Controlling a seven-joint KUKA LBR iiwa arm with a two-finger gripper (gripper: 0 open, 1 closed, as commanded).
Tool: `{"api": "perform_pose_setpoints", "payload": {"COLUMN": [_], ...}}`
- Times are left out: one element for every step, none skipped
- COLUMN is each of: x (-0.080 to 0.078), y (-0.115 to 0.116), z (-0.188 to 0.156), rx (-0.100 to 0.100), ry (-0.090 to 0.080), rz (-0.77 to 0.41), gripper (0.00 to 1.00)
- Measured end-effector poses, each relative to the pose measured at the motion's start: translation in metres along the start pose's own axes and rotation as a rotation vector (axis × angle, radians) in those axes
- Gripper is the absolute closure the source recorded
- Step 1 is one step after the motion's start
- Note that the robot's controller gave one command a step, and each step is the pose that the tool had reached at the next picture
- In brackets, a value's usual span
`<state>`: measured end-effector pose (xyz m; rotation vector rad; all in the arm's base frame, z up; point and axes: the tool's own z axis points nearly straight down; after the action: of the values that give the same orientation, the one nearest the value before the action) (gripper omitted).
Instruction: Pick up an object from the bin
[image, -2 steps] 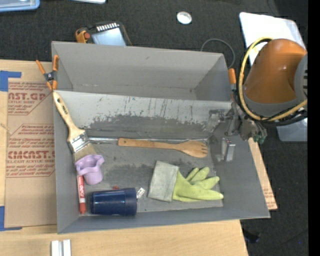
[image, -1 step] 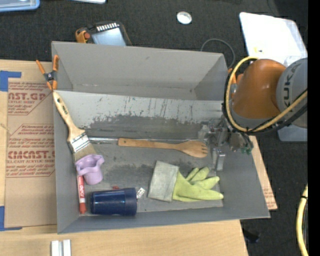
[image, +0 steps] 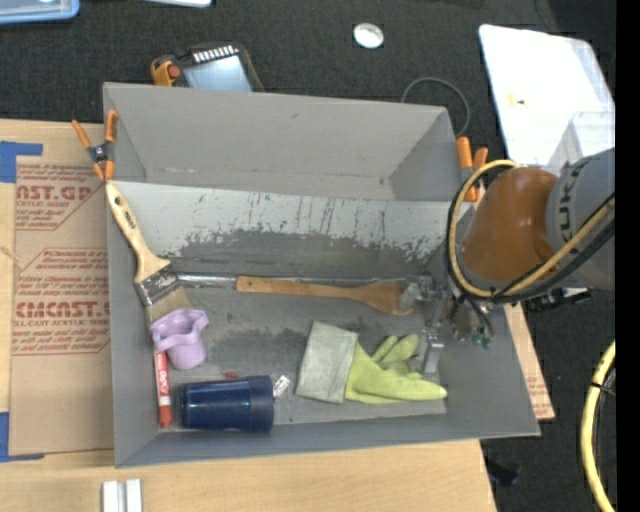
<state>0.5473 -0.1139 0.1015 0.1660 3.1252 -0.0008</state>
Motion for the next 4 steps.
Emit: {"api": "perform_pose_setpoints", "payload": {"x": [0.002, 0.022, 0.035, 0.022], "y": [-0.005, 0.03, 0.054, 0.099], "z": [0.026, 0.031, 0.031, 0.031], "rx": [0.001, 0.001, -0.002, -0.001], "ry": [0.003, 0.002, 0.002, 0.003], "rz": [-0.04, -0.117, -0.202, 0.044], "gripper": [0.0, 0.0, 0.0, 1.0]}}
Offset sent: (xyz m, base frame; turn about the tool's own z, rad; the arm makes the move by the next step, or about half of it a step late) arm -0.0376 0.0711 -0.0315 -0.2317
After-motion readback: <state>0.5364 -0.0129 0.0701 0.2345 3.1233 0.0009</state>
